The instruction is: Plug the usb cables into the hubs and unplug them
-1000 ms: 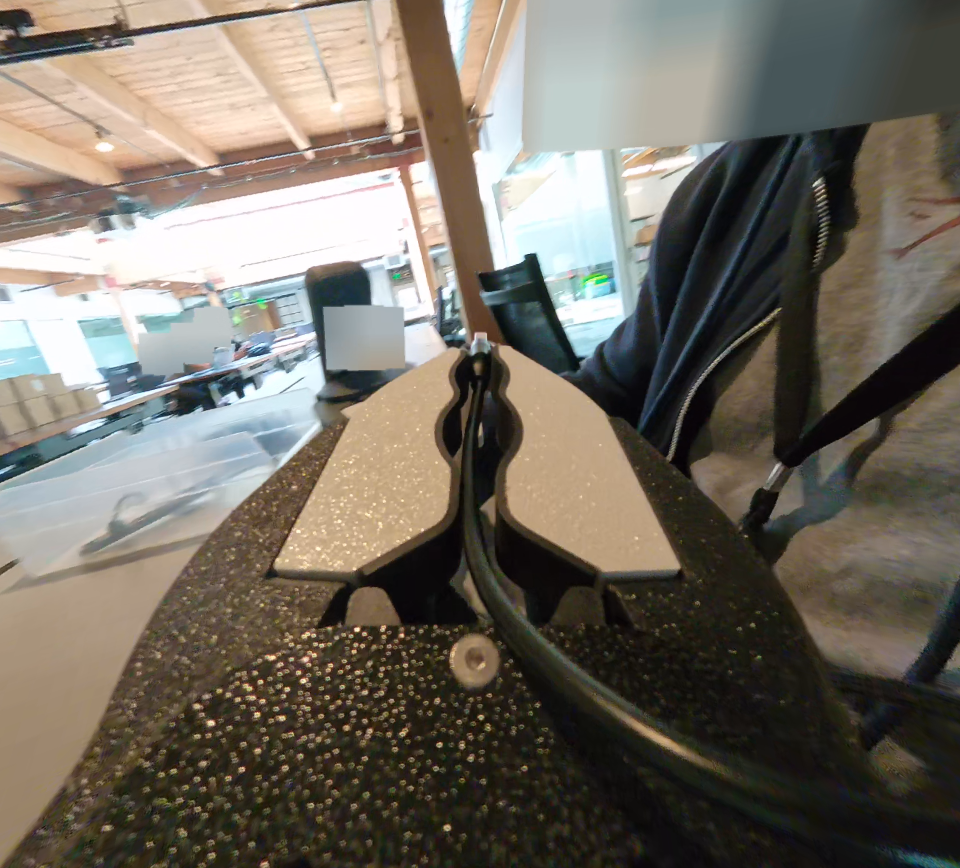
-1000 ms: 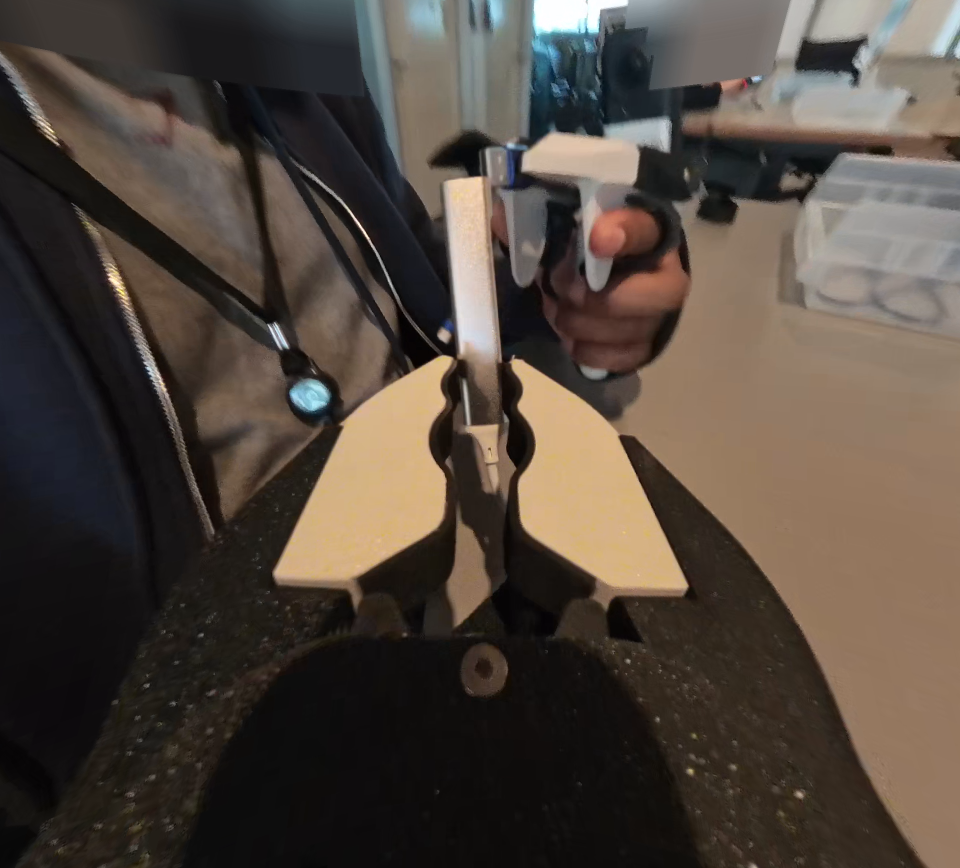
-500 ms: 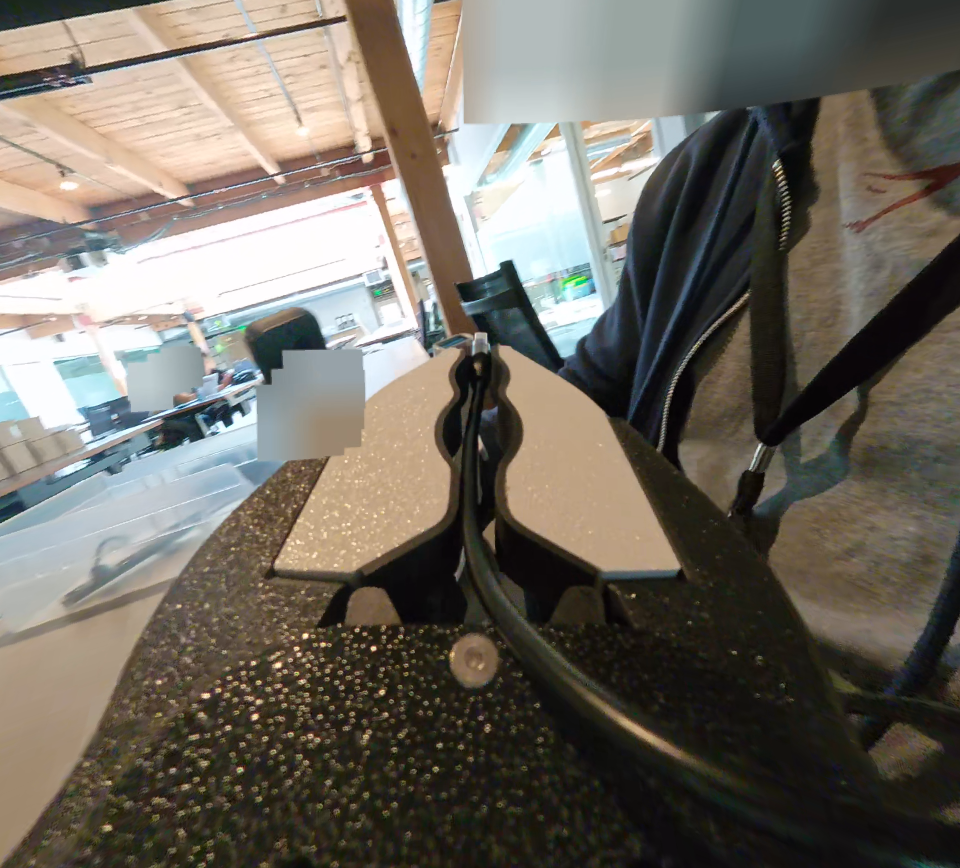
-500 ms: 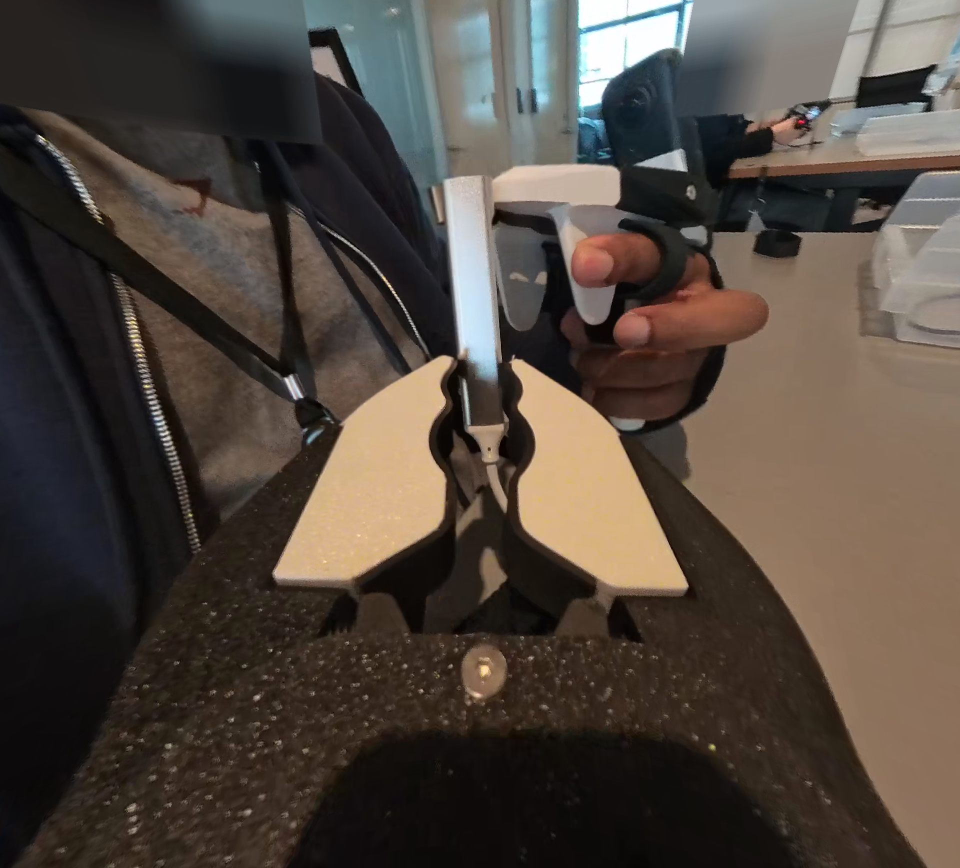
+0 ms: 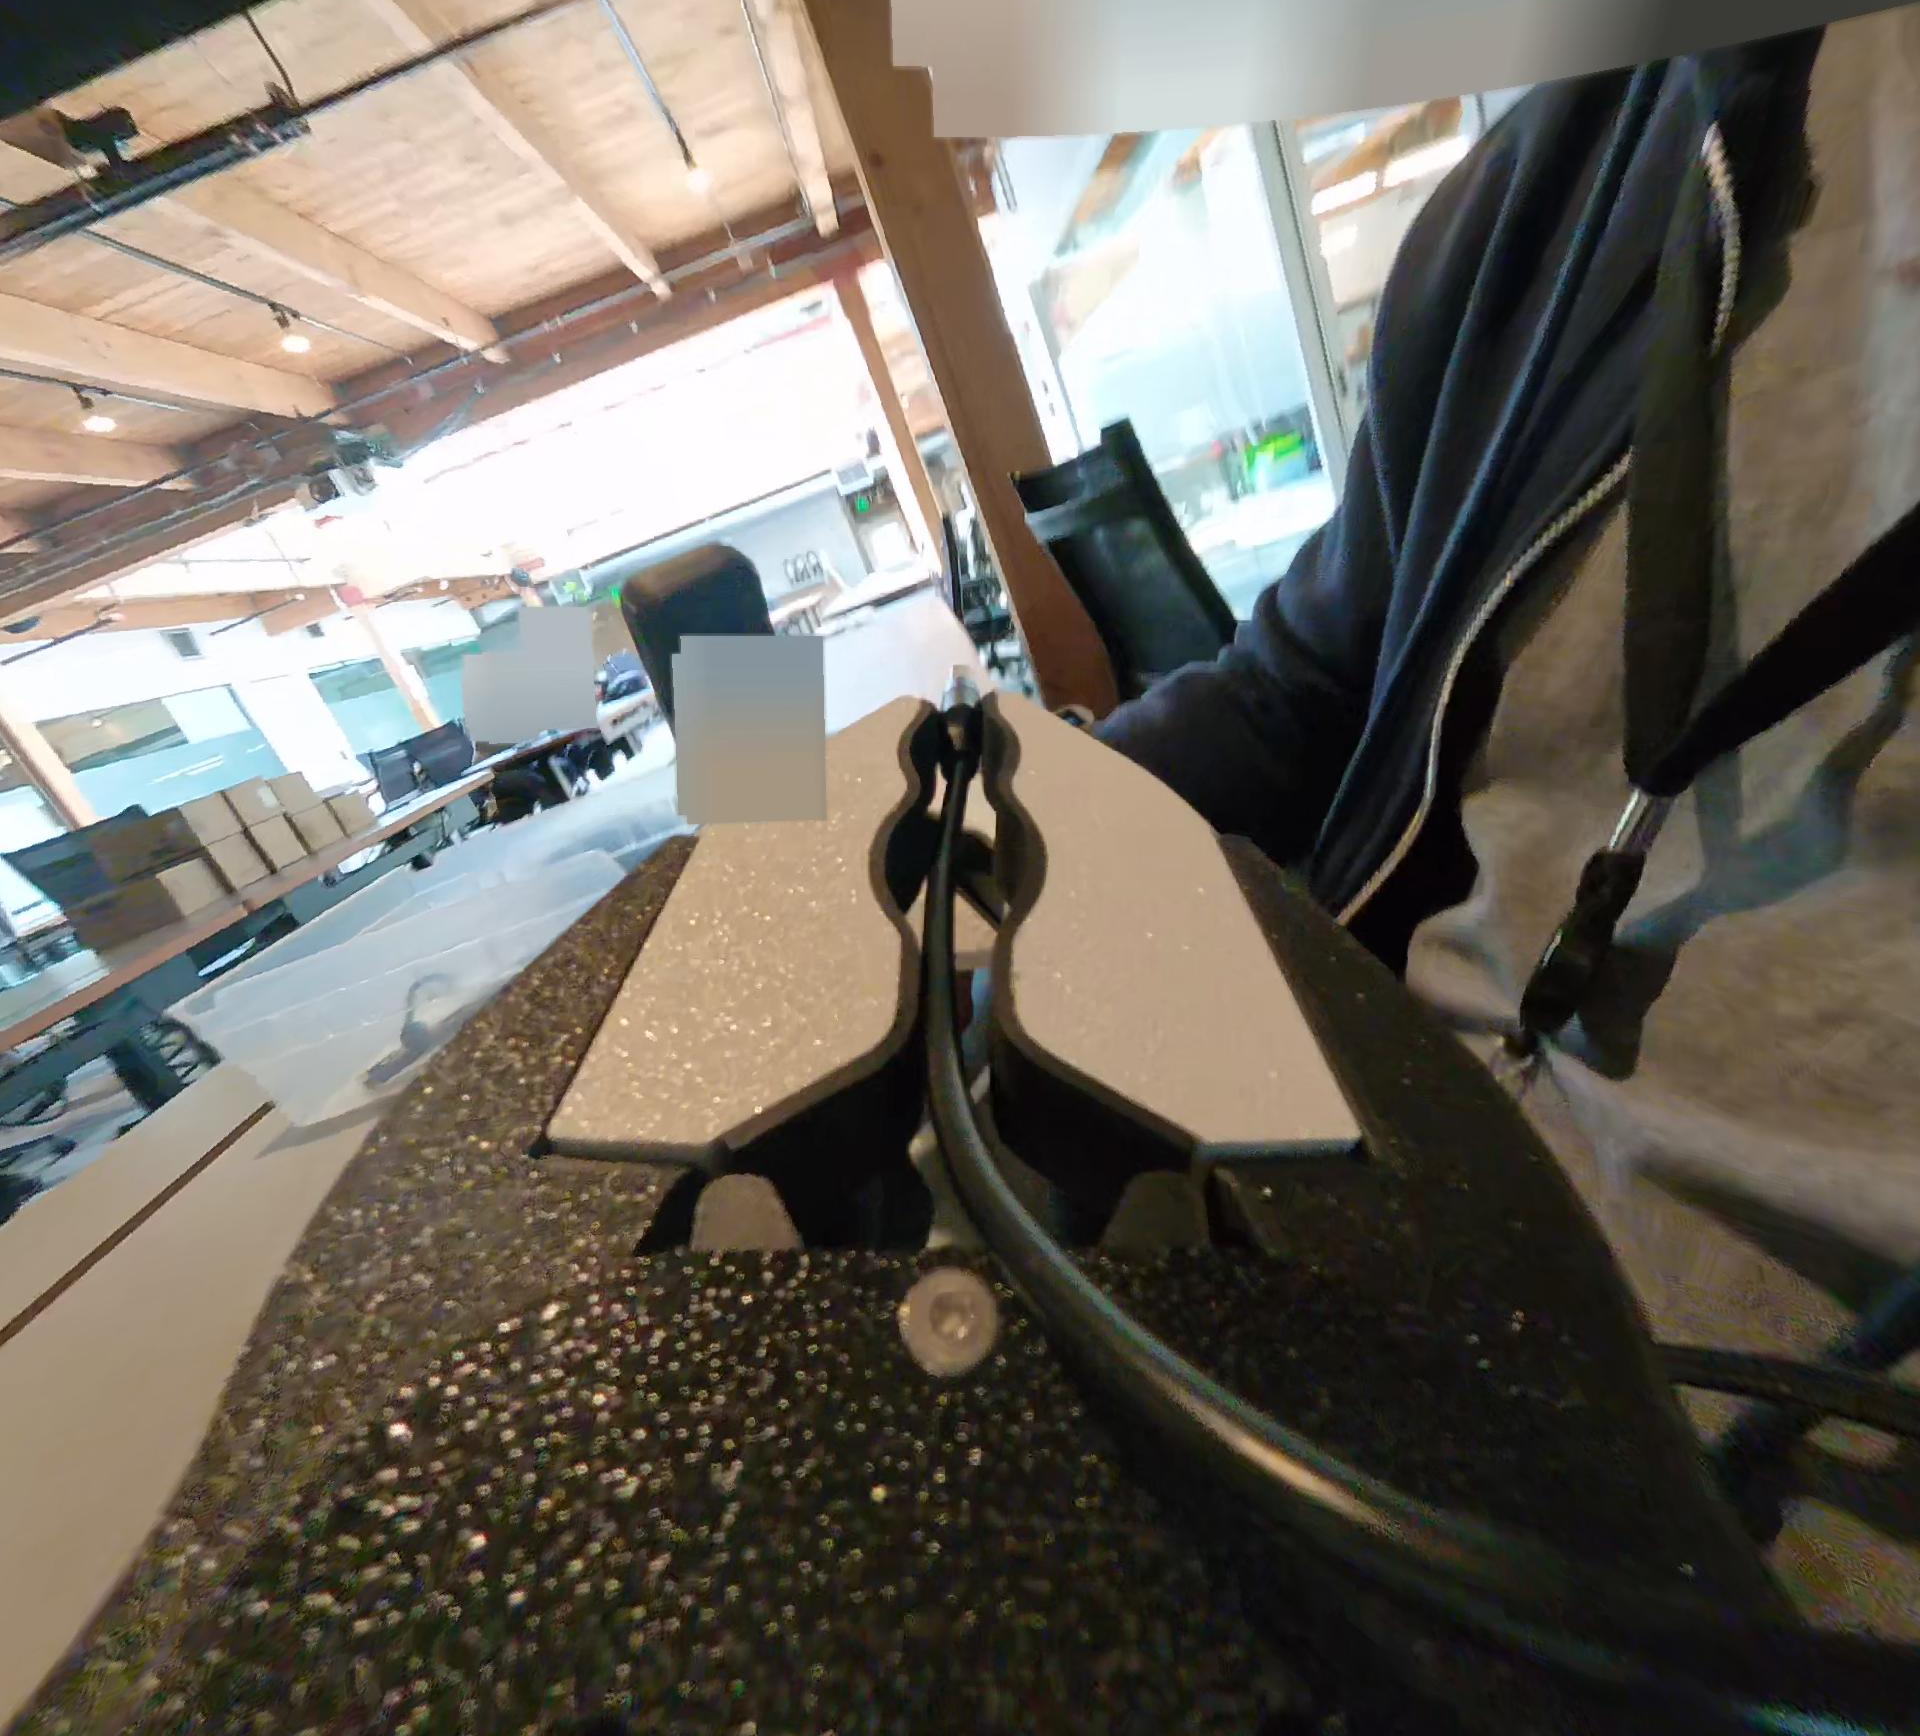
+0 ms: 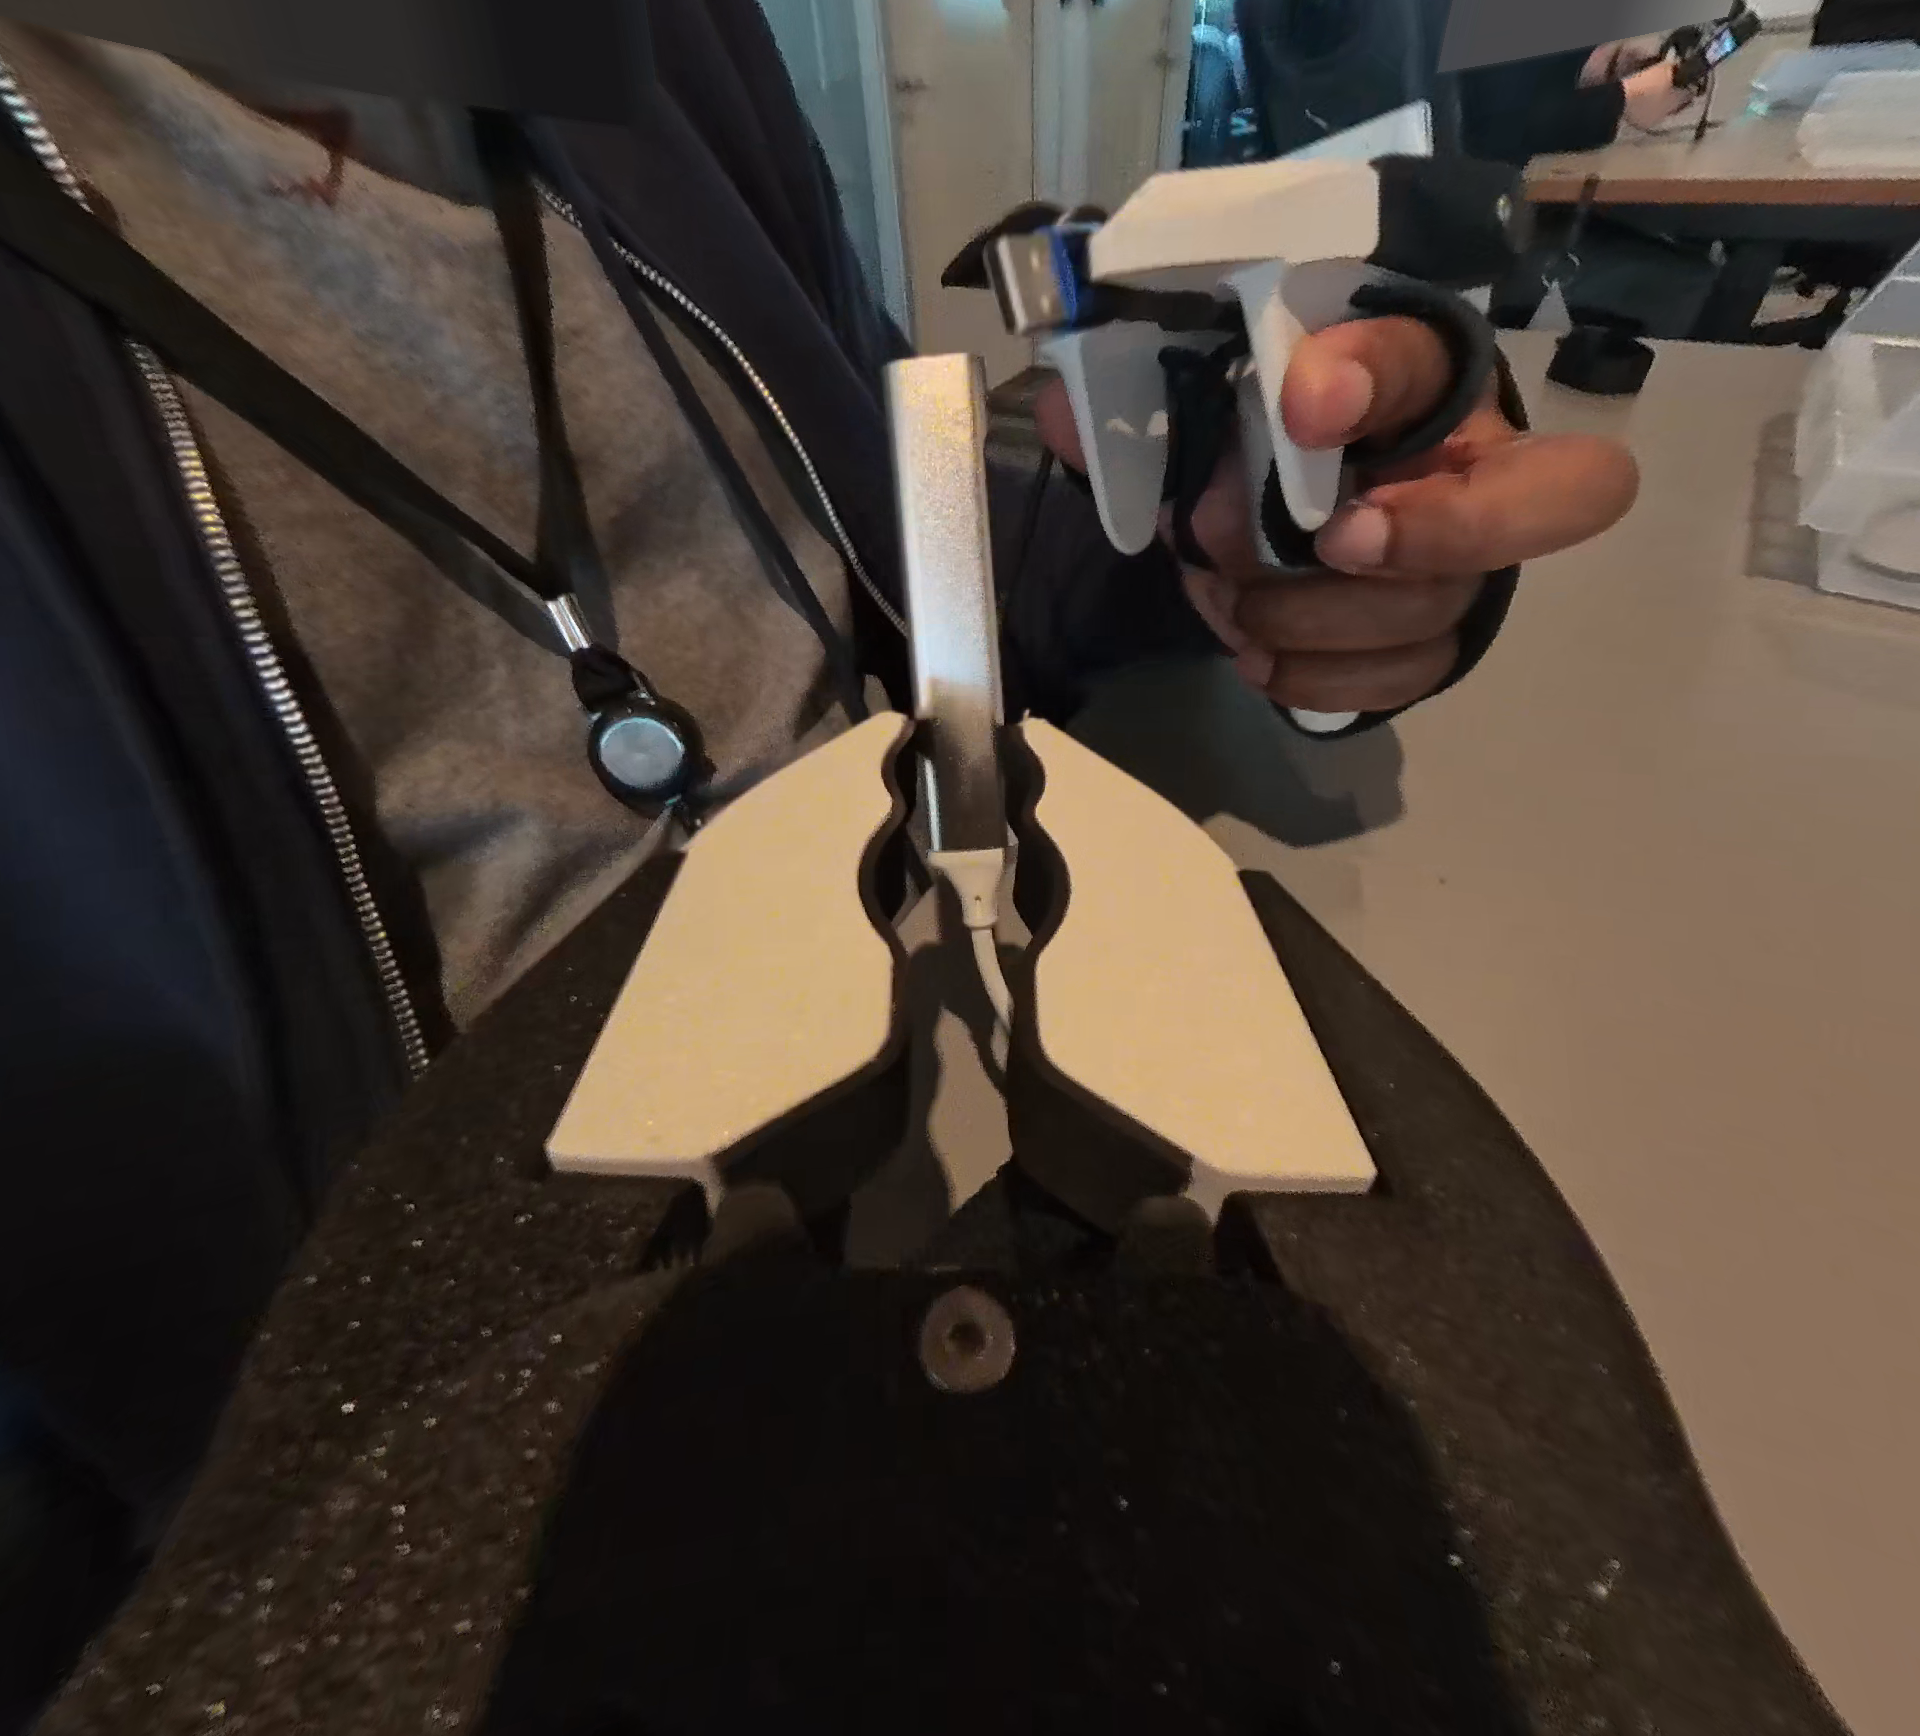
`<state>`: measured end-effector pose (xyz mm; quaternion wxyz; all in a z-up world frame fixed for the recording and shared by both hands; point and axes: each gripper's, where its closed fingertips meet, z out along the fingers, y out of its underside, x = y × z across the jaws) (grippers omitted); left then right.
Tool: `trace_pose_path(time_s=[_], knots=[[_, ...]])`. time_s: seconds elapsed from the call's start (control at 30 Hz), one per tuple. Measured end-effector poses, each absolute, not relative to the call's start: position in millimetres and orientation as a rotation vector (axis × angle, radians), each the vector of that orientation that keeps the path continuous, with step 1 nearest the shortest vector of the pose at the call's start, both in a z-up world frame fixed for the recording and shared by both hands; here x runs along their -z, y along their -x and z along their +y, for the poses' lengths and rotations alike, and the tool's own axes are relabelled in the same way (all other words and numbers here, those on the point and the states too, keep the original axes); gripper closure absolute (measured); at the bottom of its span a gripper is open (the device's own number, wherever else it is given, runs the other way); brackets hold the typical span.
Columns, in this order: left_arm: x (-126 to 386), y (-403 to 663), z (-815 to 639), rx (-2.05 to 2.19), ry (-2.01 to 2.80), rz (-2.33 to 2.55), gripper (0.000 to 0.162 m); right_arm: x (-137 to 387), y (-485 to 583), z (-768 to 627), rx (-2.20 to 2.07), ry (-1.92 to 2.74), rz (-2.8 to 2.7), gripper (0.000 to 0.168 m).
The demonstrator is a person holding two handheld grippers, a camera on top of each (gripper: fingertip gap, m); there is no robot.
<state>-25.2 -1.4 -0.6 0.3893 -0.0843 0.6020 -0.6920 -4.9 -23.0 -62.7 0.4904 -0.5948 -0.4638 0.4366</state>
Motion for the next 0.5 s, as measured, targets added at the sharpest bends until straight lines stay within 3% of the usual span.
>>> trace_pose_path(time_s=[0.3, 0.5], knots=[[23.4, 23.7, -3.3, 1.596, 0.219, 1.654, 0.155, 102.8, 17.4, -49.5, -1.03, 1.634, -1.381, 0.153], [33.3, 23.7, -11.7, 1.55, 0.2, 1.707, 0.155, 153.8, 14.1, -46.2, -0.653, 1.886, -1.613, 0.152]])
